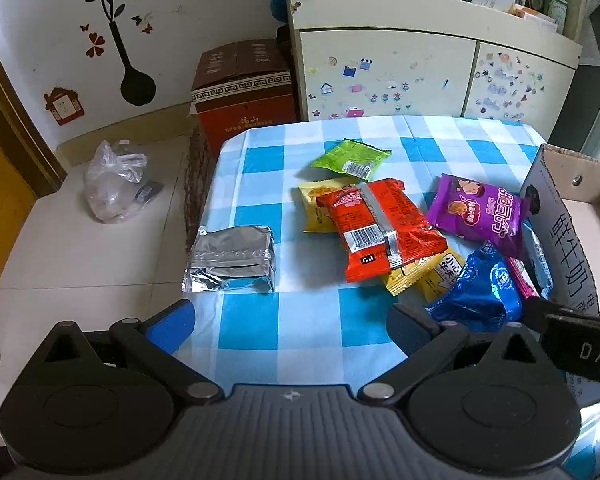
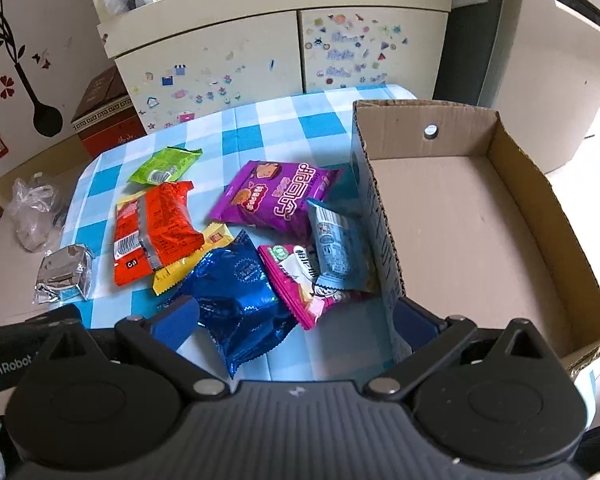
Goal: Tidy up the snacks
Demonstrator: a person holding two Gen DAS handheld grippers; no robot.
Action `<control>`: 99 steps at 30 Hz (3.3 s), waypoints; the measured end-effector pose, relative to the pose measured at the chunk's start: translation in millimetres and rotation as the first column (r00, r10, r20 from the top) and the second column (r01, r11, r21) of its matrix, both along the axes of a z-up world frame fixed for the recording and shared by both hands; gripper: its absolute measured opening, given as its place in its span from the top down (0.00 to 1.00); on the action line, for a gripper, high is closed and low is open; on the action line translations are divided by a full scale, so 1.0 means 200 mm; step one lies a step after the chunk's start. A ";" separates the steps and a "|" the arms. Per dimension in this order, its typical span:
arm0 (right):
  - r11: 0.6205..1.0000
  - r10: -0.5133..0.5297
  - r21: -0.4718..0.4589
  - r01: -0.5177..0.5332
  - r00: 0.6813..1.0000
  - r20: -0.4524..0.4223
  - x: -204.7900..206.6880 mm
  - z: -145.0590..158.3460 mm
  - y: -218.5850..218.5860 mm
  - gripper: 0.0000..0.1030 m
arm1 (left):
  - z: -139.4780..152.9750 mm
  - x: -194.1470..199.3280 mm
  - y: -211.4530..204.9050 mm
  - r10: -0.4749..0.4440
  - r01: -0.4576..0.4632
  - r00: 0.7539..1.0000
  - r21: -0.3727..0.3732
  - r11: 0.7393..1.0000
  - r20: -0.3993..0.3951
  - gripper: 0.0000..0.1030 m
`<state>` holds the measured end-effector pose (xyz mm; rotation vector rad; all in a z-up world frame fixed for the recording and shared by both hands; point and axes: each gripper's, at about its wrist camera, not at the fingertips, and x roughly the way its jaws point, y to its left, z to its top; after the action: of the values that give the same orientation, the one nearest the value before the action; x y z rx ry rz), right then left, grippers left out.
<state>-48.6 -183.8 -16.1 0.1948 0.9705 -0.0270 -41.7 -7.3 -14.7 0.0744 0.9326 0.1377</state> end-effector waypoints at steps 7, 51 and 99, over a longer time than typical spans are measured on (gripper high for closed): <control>0.998 0.026 -0.057 -0.026 1.000 0.002 0.01 0.00 0.05 0.01 | 0.00 0.01 -0.01 0.007 -0.007 1.000 0.006 1.000 -0.014 0.00; 0.992 0.065 -0.106 -0.062 0.998 0.018 0.03 -0.02 0.11 0.01 | -0.02 0.01 -0.01 0.033 -0.032 0.999 0.074 0.997 -0.015 0.02; 0.990 0.114 -0.095 -0.108 0.992 0.058 -0.01 -0.01 0.09 0.01 | 0.01 0.02 0.12 0.089 -0.090 0.996 -0.058 0.994 -0.019 0.04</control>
<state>-50.5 -166.0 -17.6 0.0565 0.9132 0.0367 -37.8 17.1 -12.2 -0.0207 0.9565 0.1926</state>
